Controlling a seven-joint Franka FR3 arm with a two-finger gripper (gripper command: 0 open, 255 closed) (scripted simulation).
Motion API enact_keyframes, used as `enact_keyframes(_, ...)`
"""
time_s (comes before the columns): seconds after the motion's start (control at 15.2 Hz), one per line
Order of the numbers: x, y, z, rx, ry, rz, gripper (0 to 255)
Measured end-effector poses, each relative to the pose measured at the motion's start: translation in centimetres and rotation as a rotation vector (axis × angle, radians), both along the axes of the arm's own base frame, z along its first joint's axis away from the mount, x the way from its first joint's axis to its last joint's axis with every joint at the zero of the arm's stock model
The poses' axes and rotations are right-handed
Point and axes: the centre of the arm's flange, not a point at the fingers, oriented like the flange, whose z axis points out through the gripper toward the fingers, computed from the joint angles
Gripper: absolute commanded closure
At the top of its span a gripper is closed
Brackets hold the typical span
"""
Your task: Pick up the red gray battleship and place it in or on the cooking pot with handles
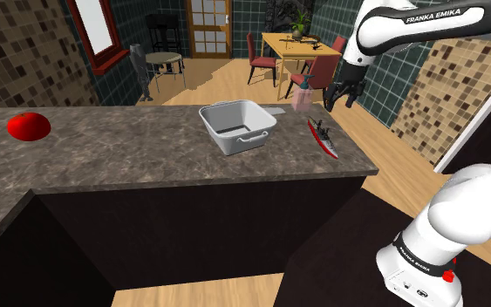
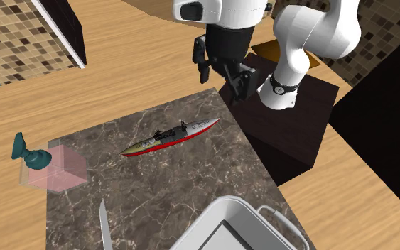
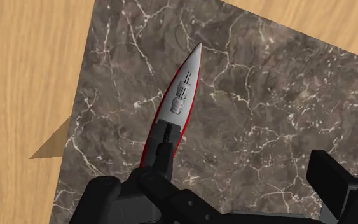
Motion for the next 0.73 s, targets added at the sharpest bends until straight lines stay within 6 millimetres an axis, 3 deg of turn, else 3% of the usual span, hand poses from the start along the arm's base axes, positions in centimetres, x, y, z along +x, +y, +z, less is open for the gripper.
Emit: enact_keyframes(0.73,7.2,-7.8,-9.6,-0.008,0.051,-0.068,0)
